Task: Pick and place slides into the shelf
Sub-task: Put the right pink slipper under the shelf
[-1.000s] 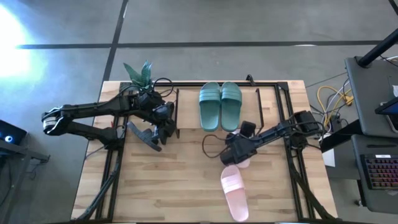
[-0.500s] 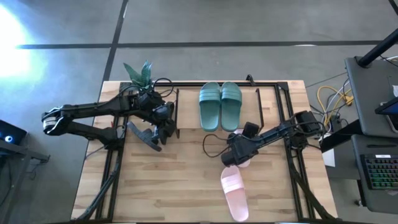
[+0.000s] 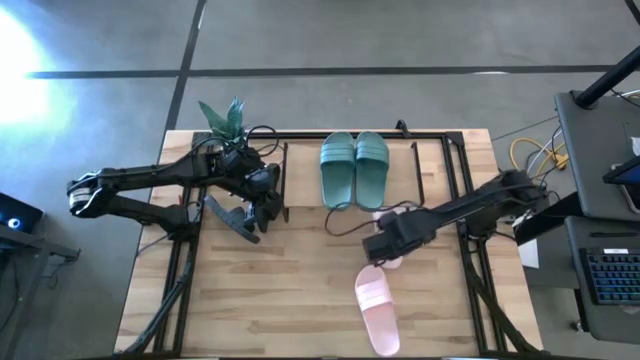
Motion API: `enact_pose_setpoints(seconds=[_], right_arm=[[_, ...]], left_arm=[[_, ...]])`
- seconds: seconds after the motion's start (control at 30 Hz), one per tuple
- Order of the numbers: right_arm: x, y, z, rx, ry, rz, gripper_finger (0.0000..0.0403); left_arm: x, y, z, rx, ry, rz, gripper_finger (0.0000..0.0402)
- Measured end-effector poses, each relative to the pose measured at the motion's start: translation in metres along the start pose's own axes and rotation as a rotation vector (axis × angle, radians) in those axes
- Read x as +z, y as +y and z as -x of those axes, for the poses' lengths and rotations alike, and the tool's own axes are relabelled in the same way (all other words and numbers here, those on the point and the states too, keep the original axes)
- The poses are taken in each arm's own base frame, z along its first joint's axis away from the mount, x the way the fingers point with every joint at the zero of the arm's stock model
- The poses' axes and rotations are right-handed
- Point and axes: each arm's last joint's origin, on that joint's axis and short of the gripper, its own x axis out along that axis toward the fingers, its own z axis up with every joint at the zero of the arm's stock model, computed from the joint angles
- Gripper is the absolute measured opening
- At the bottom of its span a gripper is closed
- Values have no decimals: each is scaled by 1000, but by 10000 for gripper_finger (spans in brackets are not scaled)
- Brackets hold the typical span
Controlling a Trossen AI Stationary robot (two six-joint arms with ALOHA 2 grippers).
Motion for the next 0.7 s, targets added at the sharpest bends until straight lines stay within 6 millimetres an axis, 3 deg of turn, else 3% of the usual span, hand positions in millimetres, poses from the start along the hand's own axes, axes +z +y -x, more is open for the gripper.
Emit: enact_pose_setpoints(seconds=[0.17,0.33,0.7], right_arm=[[-16,13,5,155,101,-125,59],[-31,20,-9,109,126,-172,15],[-41,41,-42,125,133,-151,9]], left_arm=[[0,0,0,0,0,14,0],[-2,0,-2,0,7,16,0],[-2,0,-2,3,7,16,0]])
